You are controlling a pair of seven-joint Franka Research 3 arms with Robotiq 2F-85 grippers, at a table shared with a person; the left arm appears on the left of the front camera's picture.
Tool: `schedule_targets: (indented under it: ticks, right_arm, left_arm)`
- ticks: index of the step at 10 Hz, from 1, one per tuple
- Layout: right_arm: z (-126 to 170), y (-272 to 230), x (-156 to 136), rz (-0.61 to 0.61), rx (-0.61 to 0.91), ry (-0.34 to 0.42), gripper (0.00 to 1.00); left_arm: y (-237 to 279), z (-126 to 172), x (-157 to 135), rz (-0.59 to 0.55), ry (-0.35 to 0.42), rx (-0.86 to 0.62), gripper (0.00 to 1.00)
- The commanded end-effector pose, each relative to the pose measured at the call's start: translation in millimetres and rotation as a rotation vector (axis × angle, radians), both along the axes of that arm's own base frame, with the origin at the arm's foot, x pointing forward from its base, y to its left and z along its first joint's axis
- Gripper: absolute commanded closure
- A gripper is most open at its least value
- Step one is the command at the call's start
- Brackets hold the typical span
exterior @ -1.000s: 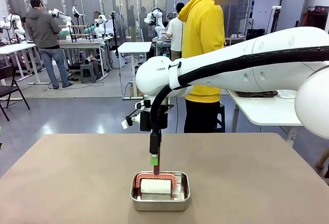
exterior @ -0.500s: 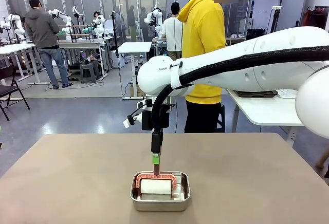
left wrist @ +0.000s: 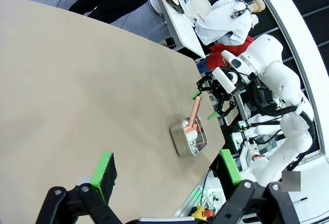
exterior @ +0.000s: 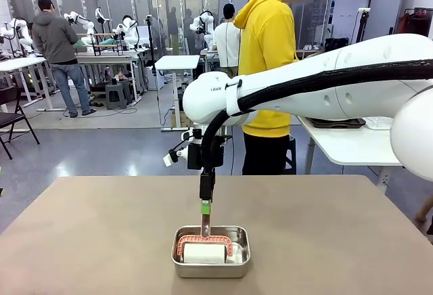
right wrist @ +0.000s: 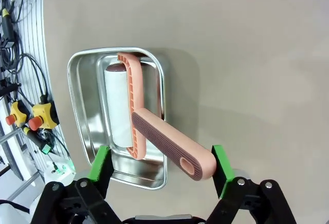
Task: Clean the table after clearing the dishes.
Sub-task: When the right (or left) Handle tray is removed, use the right hand (or left hand) to clean the right (or left) side of the table with the Lint Roller.
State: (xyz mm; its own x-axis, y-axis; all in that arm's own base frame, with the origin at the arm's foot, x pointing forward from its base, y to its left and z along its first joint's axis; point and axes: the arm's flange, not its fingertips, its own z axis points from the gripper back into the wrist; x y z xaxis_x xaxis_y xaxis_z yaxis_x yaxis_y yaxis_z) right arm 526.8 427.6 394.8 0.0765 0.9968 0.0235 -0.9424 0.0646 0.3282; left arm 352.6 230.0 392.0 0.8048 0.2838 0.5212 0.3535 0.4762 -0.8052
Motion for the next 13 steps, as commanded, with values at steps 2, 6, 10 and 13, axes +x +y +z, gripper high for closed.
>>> schedule_targets:
  ticks: [2, 6, 10, 13]
  right_arm:
    - [-1.1, -1.8, -7.4, 0.019, 0.016, -0.012, 0.31]
    - [-1.7, -5.1, -4.4, 0.014, 0.081, 0.042, 0.70]
    - [10.8, -5.7, -6.3, 0.019, 0.084, 0.054, 0.88]
    - [13.6, -4.8, -6.6, 0.019, 0.072, 0.058, 1.00]
  left_arm:
    - [0.2, 1.1, -1.7, 0.012, -0.006, 0.003, 0.00]
    - [0.2, 1.1, -1.7, 0.012, -0.006, 0.003, 0.00]
    - [0.2, 1.1, -1.7, 0.012, -0.006, 0.003, 0.00]
    - [0.2, 1.1, -1.7, 0.012, -0.006, 0.003, 0.00]
